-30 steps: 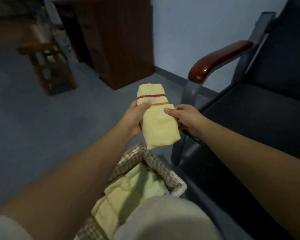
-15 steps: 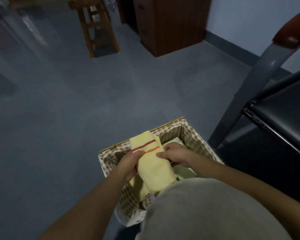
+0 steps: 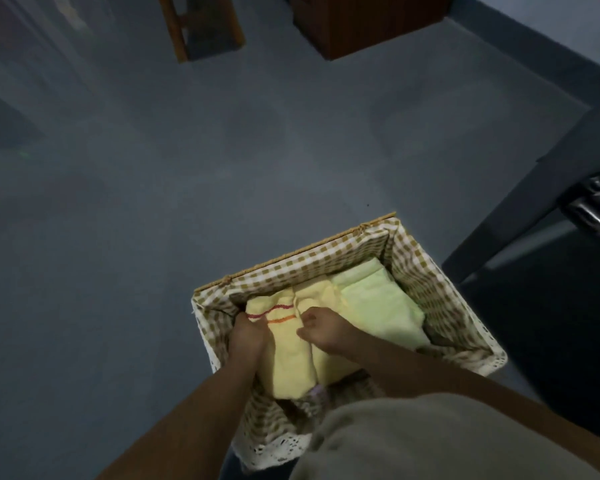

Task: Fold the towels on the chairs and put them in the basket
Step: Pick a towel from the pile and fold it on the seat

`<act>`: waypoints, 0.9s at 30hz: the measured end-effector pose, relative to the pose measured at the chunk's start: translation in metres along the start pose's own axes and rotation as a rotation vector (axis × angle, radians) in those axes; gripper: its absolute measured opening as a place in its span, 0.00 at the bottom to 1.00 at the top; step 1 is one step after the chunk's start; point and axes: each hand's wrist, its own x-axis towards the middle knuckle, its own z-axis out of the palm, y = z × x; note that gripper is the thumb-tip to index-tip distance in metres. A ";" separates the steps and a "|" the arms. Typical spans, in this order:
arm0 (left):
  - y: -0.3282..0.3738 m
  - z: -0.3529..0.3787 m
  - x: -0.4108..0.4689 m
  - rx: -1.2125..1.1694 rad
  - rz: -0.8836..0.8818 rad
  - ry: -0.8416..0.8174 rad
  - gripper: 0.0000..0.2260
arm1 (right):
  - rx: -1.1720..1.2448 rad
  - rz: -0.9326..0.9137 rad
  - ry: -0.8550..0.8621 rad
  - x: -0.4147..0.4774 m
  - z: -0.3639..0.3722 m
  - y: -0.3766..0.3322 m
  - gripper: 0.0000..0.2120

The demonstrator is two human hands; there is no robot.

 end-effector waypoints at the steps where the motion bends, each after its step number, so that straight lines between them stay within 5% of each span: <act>1: -0.003 0.004 0.005 0.022 0.003 0.003 0.18 | -0.172 -0.113 0.075 0.002 0.001 0.007 0.20; 3: -0.007 0.010 0.011 0.048 0.020 -0.022 0.17 | -0.562 -0.386 0.196 0.004 0.005 0.030 0.27; 5: -0.004 0.013 0.021 0.119 0.018 -0.037 0.16 | -0.779 -0.373 0.072 0.005 0.003 0.045 0.33; 10: 0.021 0.000 0.047 0.348 0.020 -0.018 0.19 | -0.812 -0.196 0.025 0.006 0.003 0.054 0.36; 15: 0.058 -0.022 0.052 0.329 -0.003 -0.072 0.20 | -0.729 -0.065 -0.003 0.010 0.014 0.044 0.35; 23: 0.044 -0.010 0.016 0.504 0.051 -0.076 0.31 | -0.863 -0.165 0.055 0.022 -0.006 0.037 0.32; 27: 0.033 0.002 -0.009 0.883 0.488 0.270 0.14 | -0.859 -0.290 0.187 0.022 -0.005 0.046 0.31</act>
